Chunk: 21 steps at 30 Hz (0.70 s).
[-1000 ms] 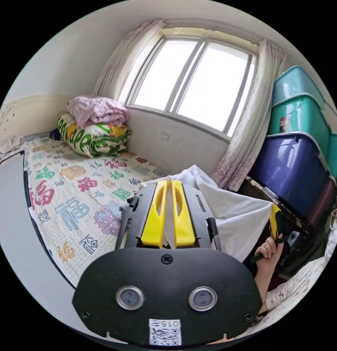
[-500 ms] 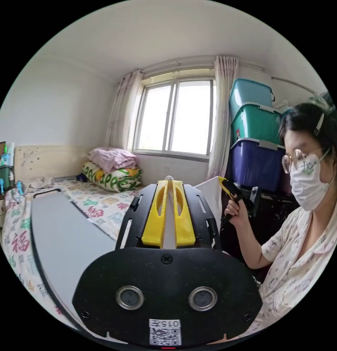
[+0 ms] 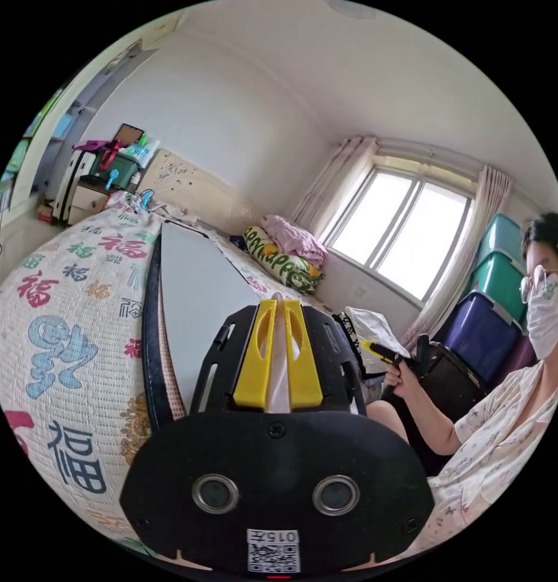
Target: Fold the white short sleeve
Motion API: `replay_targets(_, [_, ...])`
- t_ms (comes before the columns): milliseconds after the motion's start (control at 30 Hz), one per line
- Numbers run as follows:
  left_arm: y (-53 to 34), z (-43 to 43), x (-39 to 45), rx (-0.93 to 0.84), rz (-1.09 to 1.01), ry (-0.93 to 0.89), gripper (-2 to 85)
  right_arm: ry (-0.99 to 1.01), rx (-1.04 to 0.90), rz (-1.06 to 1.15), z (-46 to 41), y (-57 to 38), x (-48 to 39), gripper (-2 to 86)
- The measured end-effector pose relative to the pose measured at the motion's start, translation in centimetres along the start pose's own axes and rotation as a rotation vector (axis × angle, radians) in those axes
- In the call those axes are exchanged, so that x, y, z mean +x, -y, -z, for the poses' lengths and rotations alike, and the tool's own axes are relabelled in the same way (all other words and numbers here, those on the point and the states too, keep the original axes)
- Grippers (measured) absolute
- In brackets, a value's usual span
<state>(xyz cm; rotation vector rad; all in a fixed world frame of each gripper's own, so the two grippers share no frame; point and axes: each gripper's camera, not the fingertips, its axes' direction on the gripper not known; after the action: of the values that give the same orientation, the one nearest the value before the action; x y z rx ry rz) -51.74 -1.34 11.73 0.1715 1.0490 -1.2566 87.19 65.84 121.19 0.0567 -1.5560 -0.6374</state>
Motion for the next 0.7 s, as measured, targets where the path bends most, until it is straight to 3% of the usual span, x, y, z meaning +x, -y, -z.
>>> replay_targets(67, [-2.1,1.4,-2.0,0.016,0.023,-0.017,0.1,0.011,-0.137,0.000,-3.6,0.2,0.3,10.0])
replay_targets(200, [-6.3,3.6,-4.5,0.007,0.025,-0.032,0.1,0.053,-0.200,-0.061,-7.5,2.7,1.6,11.0])
replay_targets(367, [-8.6,6.4,-5.7,-0.014,0.038,-0.077,0.0,-0.091,-0.322,-0.129,-15.7,7.3,4.0,12.9])
replay_targets(467, [-9.9,8.1,-5.7,-0.010,0.040,-0.044,0.1,-0.087,-0.394,-0.172,-19.2,9.2,5.4,8.8])
replay_targets(533, [-10.8,9.0,-5.5,-0.011,0.038,-0.040,0.1,-0.023,-0.424,-0.175,-20.1,9.9,5.7,1.6])
replay_targets(600, [-11.8,10.6,-4.8,-0.013,0.029,-0.012,0.1,0.007,-0.427,-0.187,-19.7,10.5,5.7,0.4])
replay_targets(700, [-12.9,13.9,-3.6,0.010,0.023,0.061,0.1,0.092,-0.285,-0.238,-14.4,11.0,7.0,-0.3])
